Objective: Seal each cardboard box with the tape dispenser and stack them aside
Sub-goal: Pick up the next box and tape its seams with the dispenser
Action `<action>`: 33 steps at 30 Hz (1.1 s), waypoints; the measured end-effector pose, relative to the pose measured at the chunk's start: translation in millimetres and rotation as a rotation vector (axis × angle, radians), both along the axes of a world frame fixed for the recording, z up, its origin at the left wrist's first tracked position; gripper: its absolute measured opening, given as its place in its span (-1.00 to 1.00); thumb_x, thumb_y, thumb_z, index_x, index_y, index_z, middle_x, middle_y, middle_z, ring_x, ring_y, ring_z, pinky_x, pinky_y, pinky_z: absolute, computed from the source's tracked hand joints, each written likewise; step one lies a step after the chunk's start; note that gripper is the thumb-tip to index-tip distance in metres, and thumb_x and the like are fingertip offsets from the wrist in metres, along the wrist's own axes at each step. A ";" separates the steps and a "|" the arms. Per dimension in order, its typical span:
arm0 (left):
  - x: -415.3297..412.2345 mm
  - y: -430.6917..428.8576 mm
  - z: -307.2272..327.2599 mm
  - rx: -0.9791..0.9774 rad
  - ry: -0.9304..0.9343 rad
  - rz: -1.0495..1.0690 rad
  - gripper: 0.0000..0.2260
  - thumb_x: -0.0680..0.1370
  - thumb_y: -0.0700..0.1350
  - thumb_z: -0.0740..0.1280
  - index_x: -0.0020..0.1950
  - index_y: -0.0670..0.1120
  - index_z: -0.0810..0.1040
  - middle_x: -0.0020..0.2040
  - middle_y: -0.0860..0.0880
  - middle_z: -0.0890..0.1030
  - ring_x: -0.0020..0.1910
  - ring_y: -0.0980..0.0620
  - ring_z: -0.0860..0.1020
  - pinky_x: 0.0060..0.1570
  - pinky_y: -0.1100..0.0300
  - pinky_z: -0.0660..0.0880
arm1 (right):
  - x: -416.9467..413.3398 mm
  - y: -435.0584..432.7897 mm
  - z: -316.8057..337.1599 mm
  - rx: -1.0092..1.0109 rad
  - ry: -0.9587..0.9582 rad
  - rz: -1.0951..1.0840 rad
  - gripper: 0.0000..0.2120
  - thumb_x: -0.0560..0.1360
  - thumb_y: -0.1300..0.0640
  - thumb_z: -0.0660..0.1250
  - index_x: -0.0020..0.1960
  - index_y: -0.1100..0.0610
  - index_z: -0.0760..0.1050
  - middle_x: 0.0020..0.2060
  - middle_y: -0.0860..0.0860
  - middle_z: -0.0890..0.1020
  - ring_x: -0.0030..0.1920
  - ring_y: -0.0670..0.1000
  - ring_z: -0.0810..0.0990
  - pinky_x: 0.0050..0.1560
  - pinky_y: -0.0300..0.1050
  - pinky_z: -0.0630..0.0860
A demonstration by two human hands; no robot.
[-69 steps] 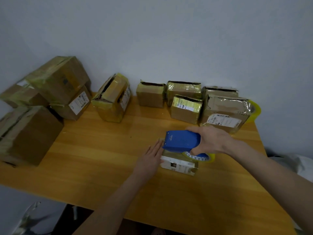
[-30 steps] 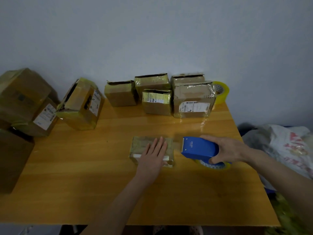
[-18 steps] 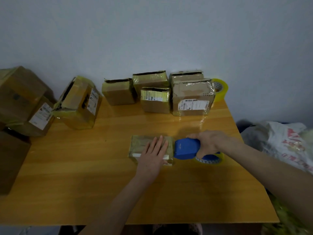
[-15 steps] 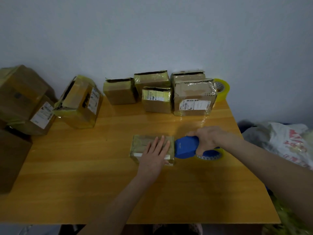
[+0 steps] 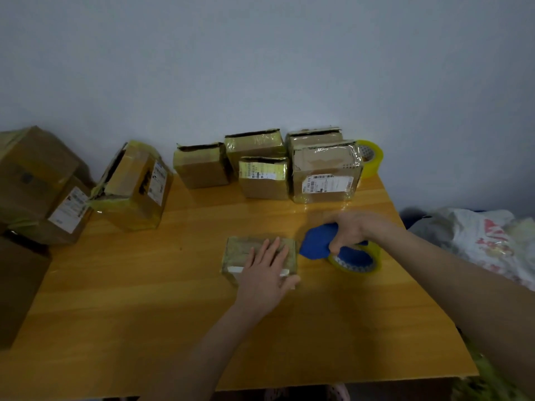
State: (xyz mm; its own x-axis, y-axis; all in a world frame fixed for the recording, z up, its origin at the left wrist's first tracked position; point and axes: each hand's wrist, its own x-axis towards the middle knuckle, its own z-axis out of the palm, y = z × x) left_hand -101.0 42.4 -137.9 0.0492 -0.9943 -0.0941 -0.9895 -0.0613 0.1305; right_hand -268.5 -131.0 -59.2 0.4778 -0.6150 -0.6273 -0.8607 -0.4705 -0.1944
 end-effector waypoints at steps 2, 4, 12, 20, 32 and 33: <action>-13.2 -11.8 7.8 -0.045 0.053 0.162 -0.29 0.52 0.36 -0.08 0.53 -0.06 0.17 0.52 -0.02 0.19 0.50 -0.05 0.12 0.49 -0.07 0.03 | -11.4 -6.8 7.5 -0.016 -0.088 -0.125 -0.32 0.24 -0.09 0.44 0.35 -0.14 0.38 0.05 -0.04 0.57 -0.03 0.05 0.58 0.02 0.01 0.58; -28.1 -27.6 15.0 -0.052 0.007 0.303 -0.33 0.54 0.33 0.05 0.50 -0.08 0.19 0.41 -0.10 0.29 0.41 -0.10 0.24 0.42 -0.08 0.19 | -19.0 -10.0 10.5 -0.073 -0.172 -0.253 -0.31 0.25 -0.10 0.46 0.36 -0.11 0.37 0.08 -0.04 0.56 0.01 0.06 0.57 0.01 0.01 0.57; 0.1 -24.5 11.3 0.015 -0.042 0.071 -0.40 0.58 -0.03 0.27 0.55 0.07 0.07 0.56 -0.14 -0.05 0.54 -0.14 -0.09 0.48 -0.11 -0.03 | -20.7 15.8 -17.8 0.115 -0.744 -0.721 -0.27 0.29 0.09 0.56 0.40 0.05 0.36 0.08 0.00 0.53 -0.03 0.00 0.55 -0.13 -0.14 0.49; 44.5 -14.9 0.7 0.168 -0.058 -0.047 -0.15 0.56 0.00 0.32 0.53 0.06 -0.33 0.53 -0.05 -0.34 0.52 -0.14 -0.28 0.48 -0.10 -0.12 | -21.9 26.0 -26.9 0.189 -0.707 -0.691 -0.53 0.30 0.17 0.55 0.15 0.09 0.46 -0.07 -0.02 0.58 -0.12 -0.06 0.58 -0.31 -0.25 0.44; 76.3 -28.3 30.9 0.038 0.105 -0.178 -0.14 0.47 0.19 0.36 0.56 0.06 -0.12 0.51 0.13 -0.23 0.53 0.07 -0.19 0.44 0.01 -0.24 | -39.0 36.9 0.7 0.238 -0.816 -0.483 -0.44 0.31 0.31 0.52 0.18 -0.11 0.47 0.07 -0.03 0.60 0.04 -0.06 0.61 -0.04 -0.18 0.53; 68.1 -27.9 38.9 -0.043 0.340 -0.023 -0.24 0.49 0.17 0.35 0.56 0.06 0.02 0.54 0.13 -0.07 0.54 0.07 -0.01 0.46 0.02 -0.05 | -40.1 36.8 4.7 0.242 -0.824 -0.469 -0.43 0.31 0.32 0.52 0.18 -0.14 0.47 0.07 -0.04 0.61 0.03 -0.08 0.61 -0.02 -0.17 0.54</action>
